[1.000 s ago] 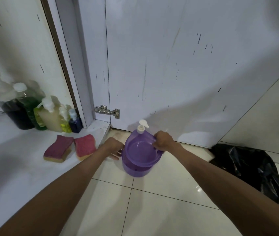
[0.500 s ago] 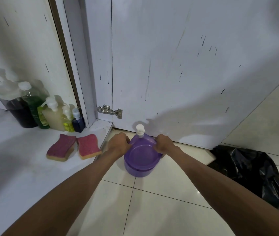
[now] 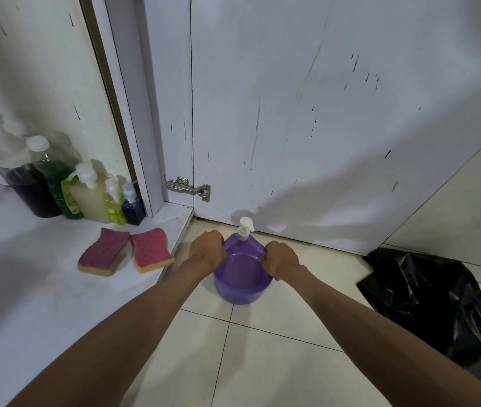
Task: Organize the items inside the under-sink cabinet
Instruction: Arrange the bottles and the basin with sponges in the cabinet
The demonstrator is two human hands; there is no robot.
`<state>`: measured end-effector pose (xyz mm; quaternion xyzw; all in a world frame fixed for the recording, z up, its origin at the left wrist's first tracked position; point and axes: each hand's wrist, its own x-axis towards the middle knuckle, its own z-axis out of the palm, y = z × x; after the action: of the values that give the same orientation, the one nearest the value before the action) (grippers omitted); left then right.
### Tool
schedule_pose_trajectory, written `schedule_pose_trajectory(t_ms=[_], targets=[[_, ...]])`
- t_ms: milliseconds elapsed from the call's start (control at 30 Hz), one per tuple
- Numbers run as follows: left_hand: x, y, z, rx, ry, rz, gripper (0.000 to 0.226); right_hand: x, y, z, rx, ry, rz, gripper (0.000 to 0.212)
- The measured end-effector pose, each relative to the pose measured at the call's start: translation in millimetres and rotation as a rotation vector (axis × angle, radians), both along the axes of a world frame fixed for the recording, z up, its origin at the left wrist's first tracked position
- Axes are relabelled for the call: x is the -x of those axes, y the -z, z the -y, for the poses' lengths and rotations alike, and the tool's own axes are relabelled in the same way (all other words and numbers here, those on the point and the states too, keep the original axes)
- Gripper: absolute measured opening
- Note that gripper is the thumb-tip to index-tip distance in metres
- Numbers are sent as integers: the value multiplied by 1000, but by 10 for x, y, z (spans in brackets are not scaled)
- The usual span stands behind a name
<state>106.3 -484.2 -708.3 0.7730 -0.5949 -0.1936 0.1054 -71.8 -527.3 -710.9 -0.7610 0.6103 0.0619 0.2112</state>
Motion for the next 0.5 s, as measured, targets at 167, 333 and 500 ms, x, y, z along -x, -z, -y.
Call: schedule_pose_trajectory(t_ms=[167,333,500], targets=[[62,144,-100,23,42,46,24,9,123,-93,105,-50,-21,40],[109,423,-251,149,147,-119,73,-16,349,-287,283,-135,199,59],[86,639,-324,349,184,-129,72,-16,570,-384,380,-131,308,60]])
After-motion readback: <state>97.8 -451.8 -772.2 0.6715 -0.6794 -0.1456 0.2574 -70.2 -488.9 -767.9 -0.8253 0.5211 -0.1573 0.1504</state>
